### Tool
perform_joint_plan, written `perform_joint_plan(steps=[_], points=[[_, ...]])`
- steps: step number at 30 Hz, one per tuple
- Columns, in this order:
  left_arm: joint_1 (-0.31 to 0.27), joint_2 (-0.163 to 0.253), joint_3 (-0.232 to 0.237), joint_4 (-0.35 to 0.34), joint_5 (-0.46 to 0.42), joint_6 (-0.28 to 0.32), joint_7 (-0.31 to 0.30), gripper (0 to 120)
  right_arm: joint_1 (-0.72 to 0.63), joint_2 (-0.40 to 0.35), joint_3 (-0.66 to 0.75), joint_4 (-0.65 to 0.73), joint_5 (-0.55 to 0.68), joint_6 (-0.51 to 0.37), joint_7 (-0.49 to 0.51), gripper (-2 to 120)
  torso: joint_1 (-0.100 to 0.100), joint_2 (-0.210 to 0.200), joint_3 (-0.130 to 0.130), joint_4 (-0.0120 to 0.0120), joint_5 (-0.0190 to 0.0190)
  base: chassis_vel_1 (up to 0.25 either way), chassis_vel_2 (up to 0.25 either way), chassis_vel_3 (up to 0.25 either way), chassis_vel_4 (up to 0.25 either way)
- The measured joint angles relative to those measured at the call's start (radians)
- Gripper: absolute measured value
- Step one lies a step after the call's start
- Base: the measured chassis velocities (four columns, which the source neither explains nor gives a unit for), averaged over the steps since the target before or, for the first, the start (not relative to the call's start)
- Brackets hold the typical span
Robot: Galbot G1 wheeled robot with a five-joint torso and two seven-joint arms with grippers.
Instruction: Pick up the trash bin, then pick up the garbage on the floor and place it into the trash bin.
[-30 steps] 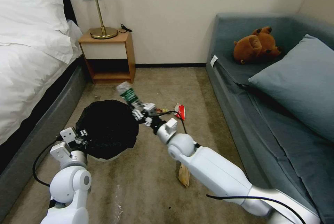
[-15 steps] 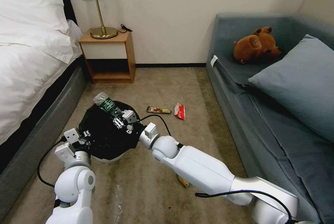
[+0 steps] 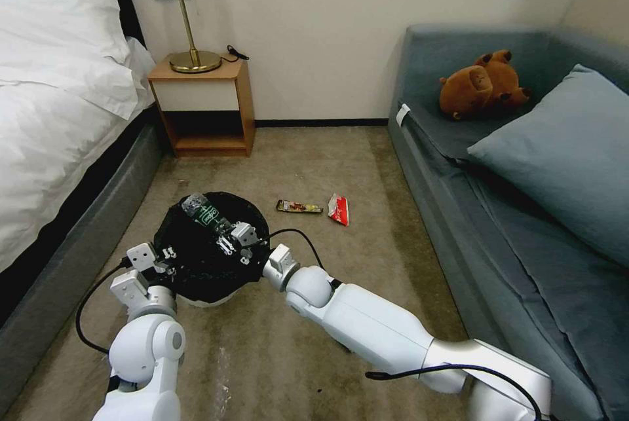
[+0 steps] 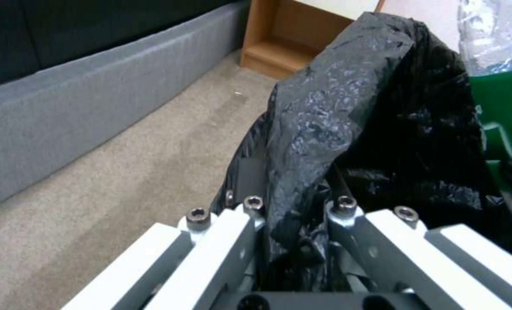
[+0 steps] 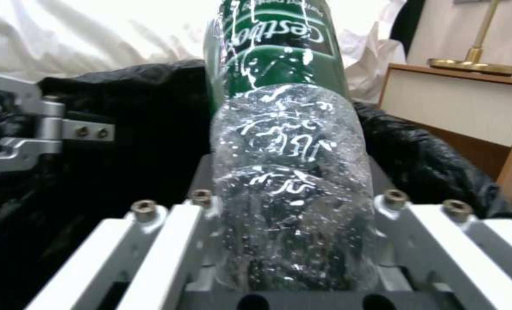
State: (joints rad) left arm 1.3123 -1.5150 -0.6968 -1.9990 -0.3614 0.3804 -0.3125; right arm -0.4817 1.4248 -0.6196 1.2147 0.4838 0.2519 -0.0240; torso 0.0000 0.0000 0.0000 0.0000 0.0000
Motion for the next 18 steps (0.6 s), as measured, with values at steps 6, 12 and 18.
perform_joint_plan(steps=[6, 12, 18], points=[[0.002, 0.0, 0.0, -0.002, 0.002, 0.0, 0.005, 4, -0.013, 0.002, -0.005, 0.004, -0.004, -0.002, -0.003, 54, 0.0, 0.0, 0.0, 0.0, 0.0, 0.0, 0.0, 0.0, 0.0], [0.006, -0.001, -0.004, -0.004, 0.001, 0.0, 0.005, 4, -0.025, 0.002, -0.001, 0.008, -0.009, -0.002, -0.005, 74, 0.0, 0.0, 0.0, 0.0, 0.0, 0.0, 0.0, 0.0, 0.0], [0.008, -0.002, -0.007, -0.006, -0.001, -0.005, 0.005, 4, -0.024, 0.006, 0.006, 0.003, -0.012, -0.001, -0.005, 93, 0.0, 0.0, 0.0, 0.0, 0.0, 0.0, 0.0, 0.0, 0.0]])
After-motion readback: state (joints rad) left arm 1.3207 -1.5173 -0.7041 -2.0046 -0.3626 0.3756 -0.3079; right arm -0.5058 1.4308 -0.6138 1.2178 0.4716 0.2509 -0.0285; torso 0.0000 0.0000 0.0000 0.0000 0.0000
